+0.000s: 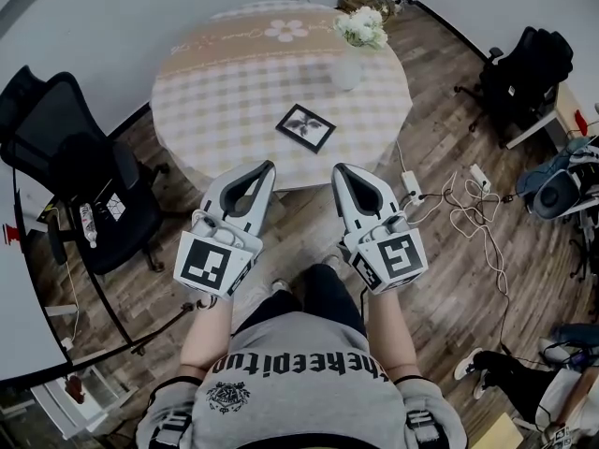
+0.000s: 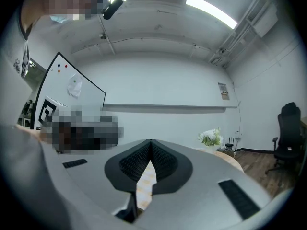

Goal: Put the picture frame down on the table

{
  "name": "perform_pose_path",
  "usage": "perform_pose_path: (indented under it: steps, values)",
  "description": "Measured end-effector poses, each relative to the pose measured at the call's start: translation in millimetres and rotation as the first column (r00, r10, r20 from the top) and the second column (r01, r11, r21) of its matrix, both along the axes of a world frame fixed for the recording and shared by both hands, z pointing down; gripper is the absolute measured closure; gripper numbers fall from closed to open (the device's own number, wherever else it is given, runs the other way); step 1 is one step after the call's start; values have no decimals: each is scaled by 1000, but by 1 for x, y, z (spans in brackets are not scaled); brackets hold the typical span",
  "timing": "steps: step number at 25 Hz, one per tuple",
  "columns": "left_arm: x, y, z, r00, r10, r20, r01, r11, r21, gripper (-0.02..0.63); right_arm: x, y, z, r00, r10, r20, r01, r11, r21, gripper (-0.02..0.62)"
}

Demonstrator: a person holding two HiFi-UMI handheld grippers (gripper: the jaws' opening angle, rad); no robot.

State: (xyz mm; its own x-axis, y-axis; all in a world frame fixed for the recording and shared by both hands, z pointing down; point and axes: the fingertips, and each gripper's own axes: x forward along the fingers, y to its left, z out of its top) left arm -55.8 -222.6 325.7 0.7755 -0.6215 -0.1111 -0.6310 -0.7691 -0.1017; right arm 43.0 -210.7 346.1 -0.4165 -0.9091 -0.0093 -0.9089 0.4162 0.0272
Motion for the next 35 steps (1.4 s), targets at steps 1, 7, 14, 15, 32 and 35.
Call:
perform_pose_path:
  steps: [1,7,14,15,32,35]
  values:
    - [0,1,-1,1000,0,0,0,1000,-6,591,0,1,-1,1000,-3,1,3,1000,2,589]
    - [6,4,-7,1000,-10,-1,10,1000,8,591,5,4,-8,1000,-15,15,15,1000,22,589]
    - [14,20,-16,999,-46,-5,46,999,29,591,15,17,-16,999,-47,7,46,999,29,589]
    - [15,23,-17,999,-52,-5,52,998,30,591,17,20,-18,999,-50,6,50,998,30,589]
    - [41,101,-28,990,-142,-17,142,989,47,591,43,87,-26,991,-137,-7,137,990,44,589]
    - [46,113,-30,988,-156,-23,157,986,50,591,47,99,-27,988,-153,-13,154,987,48,589]
